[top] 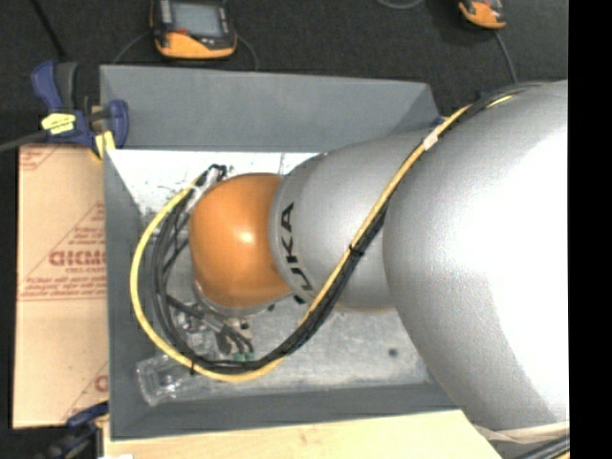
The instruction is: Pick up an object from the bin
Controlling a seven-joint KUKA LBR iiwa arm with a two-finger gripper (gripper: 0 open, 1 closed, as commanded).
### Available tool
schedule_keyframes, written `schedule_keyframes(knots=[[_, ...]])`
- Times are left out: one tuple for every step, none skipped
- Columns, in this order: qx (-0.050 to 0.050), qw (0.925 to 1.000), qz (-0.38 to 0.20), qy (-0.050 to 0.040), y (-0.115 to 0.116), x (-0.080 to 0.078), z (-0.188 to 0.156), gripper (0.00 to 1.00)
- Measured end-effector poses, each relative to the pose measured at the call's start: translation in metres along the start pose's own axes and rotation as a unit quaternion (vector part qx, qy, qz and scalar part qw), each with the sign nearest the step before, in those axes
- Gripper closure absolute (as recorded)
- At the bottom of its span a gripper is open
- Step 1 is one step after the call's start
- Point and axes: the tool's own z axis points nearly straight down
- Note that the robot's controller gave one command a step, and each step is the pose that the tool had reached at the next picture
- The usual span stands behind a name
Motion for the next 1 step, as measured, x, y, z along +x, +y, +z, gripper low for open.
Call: schedule_keyframes(knots=[[0.0, 1.0, -0.005, -0.0011, -0.0034, 0.013, -0.0883, 1.0]])
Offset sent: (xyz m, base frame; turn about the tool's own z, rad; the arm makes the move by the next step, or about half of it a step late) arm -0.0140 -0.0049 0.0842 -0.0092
